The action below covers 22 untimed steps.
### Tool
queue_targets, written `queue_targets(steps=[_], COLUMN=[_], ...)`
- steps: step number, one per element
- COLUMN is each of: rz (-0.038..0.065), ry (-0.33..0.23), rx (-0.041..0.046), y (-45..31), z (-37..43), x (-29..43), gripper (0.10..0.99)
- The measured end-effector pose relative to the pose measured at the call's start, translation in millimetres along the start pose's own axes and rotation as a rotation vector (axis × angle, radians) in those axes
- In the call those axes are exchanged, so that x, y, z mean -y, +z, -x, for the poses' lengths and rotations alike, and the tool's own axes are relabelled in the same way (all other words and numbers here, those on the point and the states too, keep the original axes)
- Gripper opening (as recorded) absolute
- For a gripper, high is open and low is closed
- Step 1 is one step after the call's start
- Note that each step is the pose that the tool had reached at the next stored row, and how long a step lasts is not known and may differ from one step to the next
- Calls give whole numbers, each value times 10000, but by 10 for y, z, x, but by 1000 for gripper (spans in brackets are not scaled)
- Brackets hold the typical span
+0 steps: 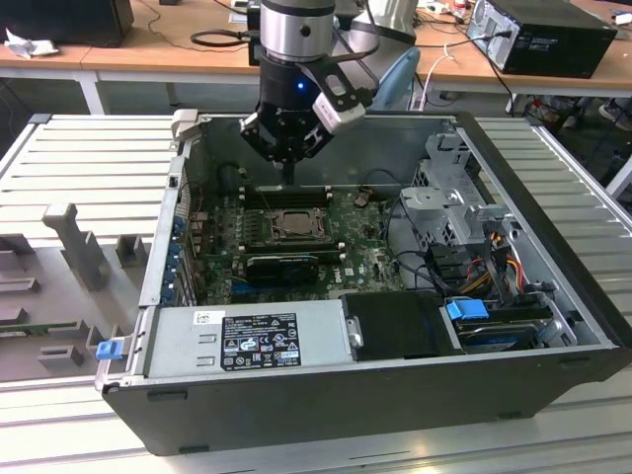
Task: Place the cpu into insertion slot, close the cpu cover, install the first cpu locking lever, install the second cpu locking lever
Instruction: 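Install the first cpu locking lever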
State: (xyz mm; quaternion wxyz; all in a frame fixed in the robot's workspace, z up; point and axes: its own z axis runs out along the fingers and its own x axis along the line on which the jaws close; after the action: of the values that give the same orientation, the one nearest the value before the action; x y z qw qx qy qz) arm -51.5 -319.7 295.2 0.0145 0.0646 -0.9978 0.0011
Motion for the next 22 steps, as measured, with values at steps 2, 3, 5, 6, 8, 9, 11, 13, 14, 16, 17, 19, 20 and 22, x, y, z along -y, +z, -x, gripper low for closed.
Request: queue_targets(steps=[2,3,5,6,8,9,11,13,14,16,17,19,20,22], rz=[0,1,1,0,6,10,11,13,15,46,58,65,66,67], ry=[0,0,29,93,309,445,490,489,487,488,488,488,487,487], rx=[36,50,67,67,68,68,68,70,82,99,103,102,103,105], y=[14,21,36,44,60,74,91,109,121,138,146,183,199,230], z=[-47,-65,-87,-88,-87,-89,-95,-114,-144,-209,-239,-327,-357,-412], x=[-6,-9,-12,-12,-13,-14,-15,-17,-21,-29,-34,-47,-54,-67], gripper=[106,106,106,106,106,106,106,106,106,106,106,106,106,106])
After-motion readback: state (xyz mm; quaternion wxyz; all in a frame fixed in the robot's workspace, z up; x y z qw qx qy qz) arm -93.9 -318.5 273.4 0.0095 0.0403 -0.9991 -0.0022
